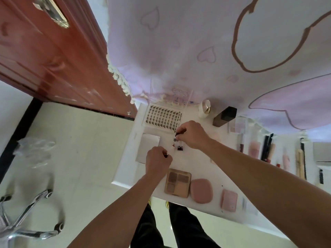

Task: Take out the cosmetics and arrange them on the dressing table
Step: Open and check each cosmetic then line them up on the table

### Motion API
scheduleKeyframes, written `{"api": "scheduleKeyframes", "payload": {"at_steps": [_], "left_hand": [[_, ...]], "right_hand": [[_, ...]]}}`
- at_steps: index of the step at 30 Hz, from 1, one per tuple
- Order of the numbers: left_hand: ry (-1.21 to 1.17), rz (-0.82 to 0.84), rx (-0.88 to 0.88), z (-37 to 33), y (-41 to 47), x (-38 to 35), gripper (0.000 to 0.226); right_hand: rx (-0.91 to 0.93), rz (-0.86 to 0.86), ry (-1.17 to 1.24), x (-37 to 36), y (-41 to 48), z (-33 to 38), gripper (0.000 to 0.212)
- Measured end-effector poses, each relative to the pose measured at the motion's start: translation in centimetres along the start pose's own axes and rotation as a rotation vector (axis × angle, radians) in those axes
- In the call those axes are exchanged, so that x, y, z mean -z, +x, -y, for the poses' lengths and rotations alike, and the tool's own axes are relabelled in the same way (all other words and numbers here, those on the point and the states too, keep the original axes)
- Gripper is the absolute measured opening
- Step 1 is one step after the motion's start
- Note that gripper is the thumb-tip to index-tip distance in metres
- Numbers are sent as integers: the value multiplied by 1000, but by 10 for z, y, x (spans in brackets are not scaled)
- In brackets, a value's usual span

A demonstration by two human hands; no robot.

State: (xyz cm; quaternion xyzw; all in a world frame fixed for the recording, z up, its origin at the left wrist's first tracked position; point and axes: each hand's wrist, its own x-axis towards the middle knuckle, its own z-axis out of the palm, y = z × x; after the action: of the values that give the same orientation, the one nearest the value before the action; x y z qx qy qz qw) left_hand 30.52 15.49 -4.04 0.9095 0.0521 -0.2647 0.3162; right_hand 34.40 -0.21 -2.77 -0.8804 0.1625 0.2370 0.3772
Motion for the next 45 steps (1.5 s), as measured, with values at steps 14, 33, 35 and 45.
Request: {"api": "scheduleKeyframes", "payload": {"at_steps": [14,33,35,45], "left_hand": [[152,-40,16,5,-5,-21,19],[394,-233,-104,32,-5,12,32],[471,-183,-47,37,-3,17,49],[294,-47,-96,35,11,46,47]], "right_hand": [[124,-46,-449,-12,4,-1,14],[83,-160,-446,3,-7,-3,16],[66,-172,-426,5,-11,-4,19],[-3,-180,-374,12,-37,2,25]]}}
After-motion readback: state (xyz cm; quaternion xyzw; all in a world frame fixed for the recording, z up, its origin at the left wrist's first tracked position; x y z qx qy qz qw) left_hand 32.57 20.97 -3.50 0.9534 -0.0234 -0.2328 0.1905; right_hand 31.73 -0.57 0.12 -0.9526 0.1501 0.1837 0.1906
